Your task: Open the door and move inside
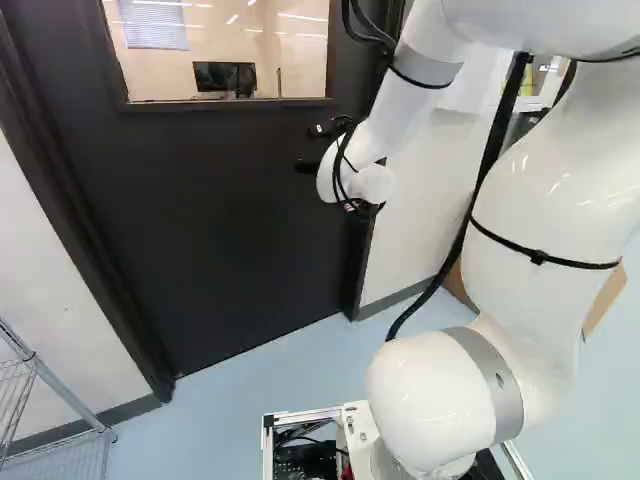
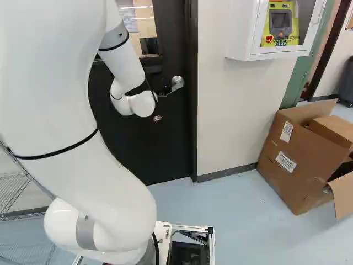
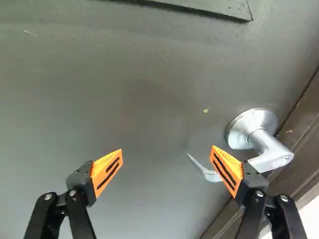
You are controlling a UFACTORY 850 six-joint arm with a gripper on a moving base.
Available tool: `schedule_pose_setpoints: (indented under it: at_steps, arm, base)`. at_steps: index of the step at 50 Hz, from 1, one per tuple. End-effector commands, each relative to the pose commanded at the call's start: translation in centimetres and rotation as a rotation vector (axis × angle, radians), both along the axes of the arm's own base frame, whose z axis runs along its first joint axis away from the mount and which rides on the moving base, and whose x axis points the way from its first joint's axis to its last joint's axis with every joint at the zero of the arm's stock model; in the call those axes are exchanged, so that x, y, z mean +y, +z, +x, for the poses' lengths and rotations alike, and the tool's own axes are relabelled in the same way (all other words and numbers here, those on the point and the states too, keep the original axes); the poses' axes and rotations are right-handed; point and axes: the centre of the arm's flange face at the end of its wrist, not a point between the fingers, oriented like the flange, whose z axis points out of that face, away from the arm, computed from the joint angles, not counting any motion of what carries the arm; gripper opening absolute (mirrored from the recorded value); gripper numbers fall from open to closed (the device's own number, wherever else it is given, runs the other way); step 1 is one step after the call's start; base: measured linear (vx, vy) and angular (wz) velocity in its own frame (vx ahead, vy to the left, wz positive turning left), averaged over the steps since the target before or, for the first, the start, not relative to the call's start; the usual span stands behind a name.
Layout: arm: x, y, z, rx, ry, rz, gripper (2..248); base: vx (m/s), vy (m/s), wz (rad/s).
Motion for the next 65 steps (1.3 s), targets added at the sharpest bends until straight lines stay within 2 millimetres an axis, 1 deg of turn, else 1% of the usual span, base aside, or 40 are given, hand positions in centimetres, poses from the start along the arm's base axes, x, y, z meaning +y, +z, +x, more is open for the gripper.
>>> schedule_pose_setpoints:
  at_steps: [19, 30, 48, 65]
  arm:
    - [-0.7, -2.0, 0.8, 0.042, -0.016, -0.002, 247]
    - [-1.3, -3.2, 1.6, 0.064, -0.028, -0.002, 247]
    - [-1.8, -5.4, 4.1, 0.095, -0.040, -0.003, 247]
    - [-2.0, -7.2, 7.1, 0.116, -0.077, 0.015, 247]
  base:
    - [0.000, 0.000, 0.000]
    - [0.000, 0.000, 0.000]
    - [0.000, 0.000, 0.000]
    - [0.000, 0.000, 0.000]
